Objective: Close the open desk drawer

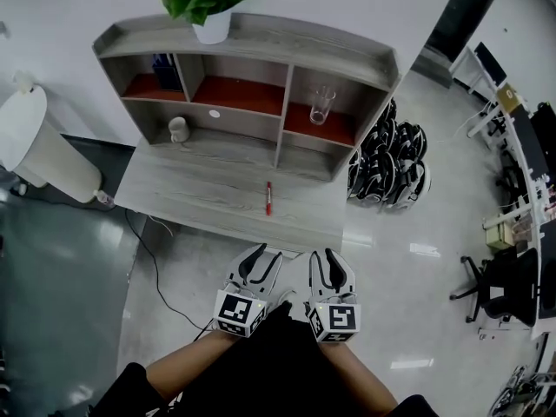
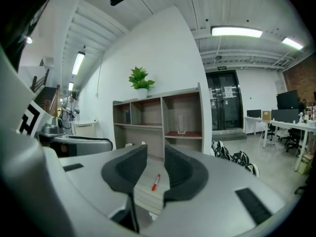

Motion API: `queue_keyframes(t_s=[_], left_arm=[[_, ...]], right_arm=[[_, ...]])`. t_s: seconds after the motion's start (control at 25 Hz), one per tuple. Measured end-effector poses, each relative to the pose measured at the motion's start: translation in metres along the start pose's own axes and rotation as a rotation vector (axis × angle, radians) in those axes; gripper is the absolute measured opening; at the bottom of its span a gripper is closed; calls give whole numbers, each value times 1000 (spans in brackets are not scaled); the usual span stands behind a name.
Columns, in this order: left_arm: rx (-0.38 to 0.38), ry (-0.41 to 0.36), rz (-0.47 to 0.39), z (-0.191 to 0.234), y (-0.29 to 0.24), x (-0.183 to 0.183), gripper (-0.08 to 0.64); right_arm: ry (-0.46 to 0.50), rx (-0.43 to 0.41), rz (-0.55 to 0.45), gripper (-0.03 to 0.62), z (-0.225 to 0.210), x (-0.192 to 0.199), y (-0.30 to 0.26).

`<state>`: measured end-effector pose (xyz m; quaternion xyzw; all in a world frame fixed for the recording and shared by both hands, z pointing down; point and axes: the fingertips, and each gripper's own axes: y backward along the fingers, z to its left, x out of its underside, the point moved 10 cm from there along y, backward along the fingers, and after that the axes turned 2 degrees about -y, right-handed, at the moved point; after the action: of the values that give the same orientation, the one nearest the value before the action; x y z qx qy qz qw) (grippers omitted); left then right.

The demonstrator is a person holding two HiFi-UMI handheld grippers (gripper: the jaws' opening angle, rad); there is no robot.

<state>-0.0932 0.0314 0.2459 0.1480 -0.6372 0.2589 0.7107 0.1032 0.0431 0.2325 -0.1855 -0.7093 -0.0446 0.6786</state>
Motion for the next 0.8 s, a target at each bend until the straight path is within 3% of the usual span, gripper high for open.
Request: queue_keyframes(t_s=[0.36, 0.8], left_arm=[[-9, -34, -27, -3, -19, -25, 152], [28, -83, -75, -23, -42, -36, 17]], right_arm=[[45, -51, -69, 121, -3, -35, -12], [30, -42, -88, 34, -34, -38, -11]])
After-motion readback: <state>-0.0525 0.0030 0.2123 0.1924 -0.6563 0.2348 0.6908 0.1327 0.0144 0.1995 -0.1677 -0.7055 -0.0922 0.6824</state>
